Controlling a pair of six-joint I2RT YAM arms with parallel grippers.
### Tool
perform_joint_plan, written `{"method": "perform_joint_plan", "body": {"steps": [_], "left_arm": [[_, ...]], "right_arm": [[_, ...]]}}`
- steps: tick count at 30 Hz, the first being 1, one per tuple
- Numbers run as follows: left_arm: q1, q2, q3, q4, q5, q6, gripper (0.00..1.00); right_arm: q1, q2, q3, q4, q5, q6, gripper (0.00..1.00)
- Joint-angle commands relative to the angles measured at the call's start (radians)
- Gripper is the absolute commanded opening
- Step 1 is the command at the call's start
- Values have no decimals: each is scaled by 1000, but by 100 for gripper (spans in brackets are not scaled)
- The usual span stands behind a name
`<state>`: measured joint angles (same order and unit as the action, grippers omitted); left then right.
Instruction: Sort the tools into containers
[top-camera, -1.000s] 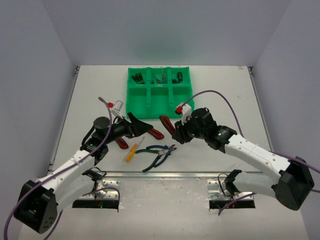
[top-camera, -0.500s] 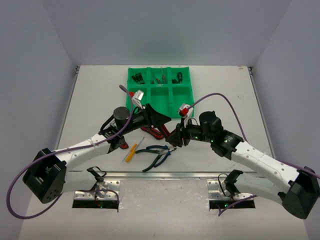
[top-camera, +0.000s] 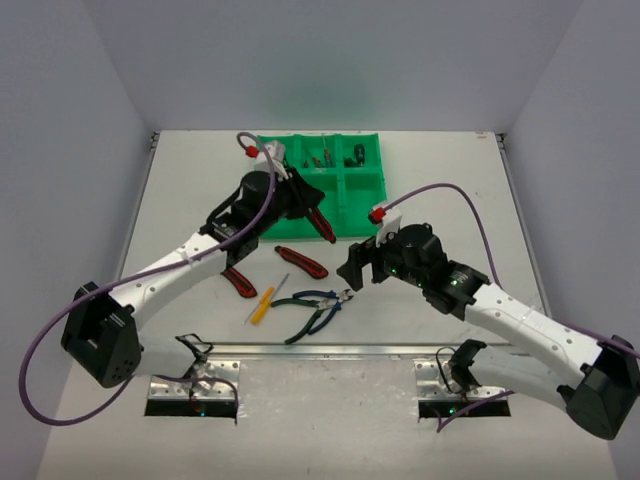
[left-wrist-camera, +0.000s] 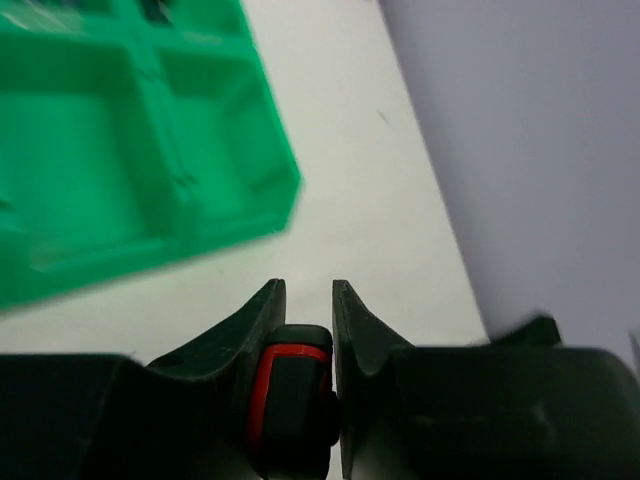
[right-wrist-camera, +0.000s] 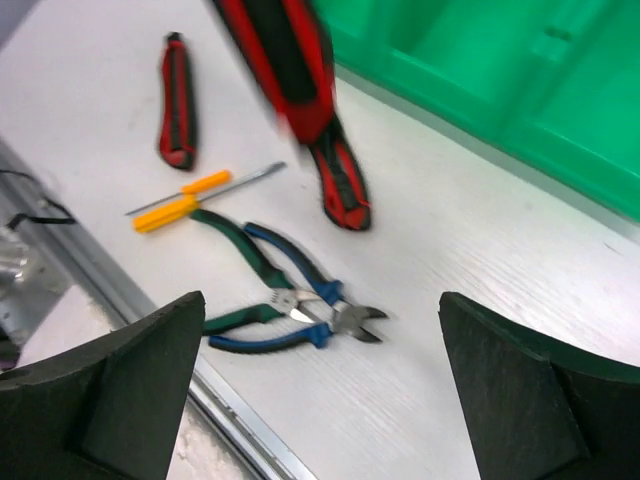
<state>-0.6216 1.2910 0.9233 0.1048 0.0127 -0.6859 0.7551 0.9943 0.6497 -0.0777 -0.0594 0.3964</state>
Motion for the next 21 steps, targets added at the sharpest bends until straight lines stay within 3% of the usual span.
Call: {"method": "perform_joint_plan", "body": {"steps": [1, 6, 13, 21], "left_arm": [[194, 105, 162, -176, -339, 177, 0], [324, 331, 371, -210, -421, 275, 0], [367, 614, 632, -304, -332, 297, 0], [360, 654, 632, -373, -240, 216, 0]], "right_arm": [[-9, -68, 30, -98, 218, 24, 99], [-13, -133, 11, -148, 246, -8, 99], [-17, -180, -21, -168, 255, -44, 99], [-20, -124, -13, -171, 230, -41, 99]]}}
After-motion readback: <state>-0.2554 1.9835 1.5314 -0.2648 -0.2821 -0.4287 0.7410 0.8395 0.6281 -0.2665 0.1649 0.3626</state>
